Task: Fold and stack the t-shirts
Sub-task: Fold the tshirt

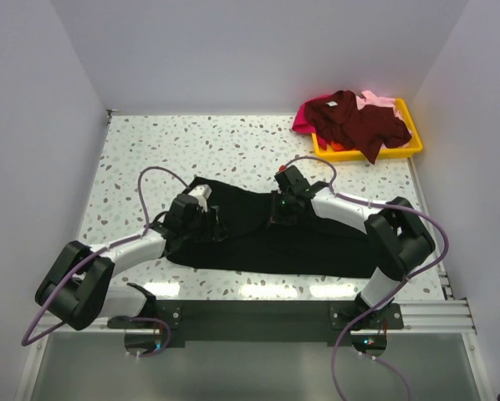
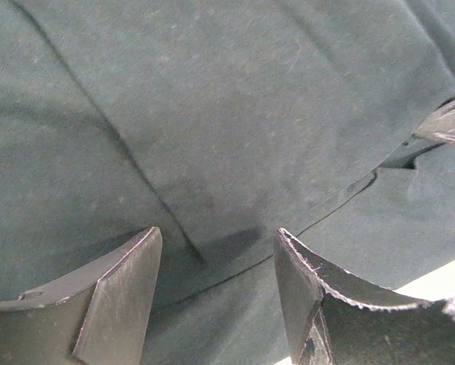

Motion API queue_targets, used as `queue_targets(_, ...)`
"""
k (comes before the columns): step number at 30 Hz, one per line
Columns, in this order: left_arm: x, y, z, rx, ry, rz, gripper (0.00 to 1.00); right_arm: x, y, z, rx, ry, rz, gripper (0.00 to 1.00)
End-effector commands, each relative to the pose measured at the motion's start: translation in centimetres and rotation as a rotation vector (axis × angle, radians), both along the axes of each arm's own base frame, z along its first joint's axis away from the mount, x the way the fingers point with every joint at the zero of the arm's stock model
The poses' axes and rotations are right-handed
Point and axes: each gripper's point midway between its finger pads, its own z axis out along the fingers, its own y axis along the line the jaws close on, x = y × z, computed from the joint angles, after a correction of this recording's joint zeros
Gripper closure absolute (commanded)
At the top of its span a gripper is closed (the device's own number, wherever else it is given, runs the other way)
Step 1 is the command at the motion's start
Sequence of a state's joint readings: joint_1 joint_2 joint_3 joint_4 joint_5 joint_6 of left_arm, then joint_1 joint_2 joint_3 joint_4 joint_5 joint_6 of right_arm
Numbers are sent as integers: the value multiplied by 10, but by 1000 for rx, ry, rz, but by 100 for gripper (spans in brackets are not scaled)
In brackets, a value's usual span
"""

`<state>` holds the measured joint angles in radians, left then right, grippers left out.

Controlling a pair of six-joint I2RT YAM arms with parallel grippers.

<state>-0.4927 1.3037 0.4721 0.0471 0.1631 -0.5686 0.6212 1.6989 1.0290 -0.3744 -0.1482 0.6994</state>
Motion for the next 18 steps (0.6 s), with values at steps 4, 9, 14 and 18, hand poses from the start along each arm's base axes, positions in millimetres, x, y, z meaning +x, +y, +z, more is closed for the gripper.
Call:
queue_targets(4, 11, -15, 13, -44, -50, 4, 37, 9, 3, 17, 24, -48, -8, 100)
queue_targets(9, 8, -22, 13, -67, -39, -20, 46, 8, 3, 18, 25, -51, -9, 100)
queue_targets(14, 4, -30, 16, -78, -37, -34, 54, 7, 0, 16, 24, -51, -15, 100)
queue_targets(18, 4, -31, 16, -77, -36, -35, 80, 5, 0, 14, 23, -50, -16, 100)
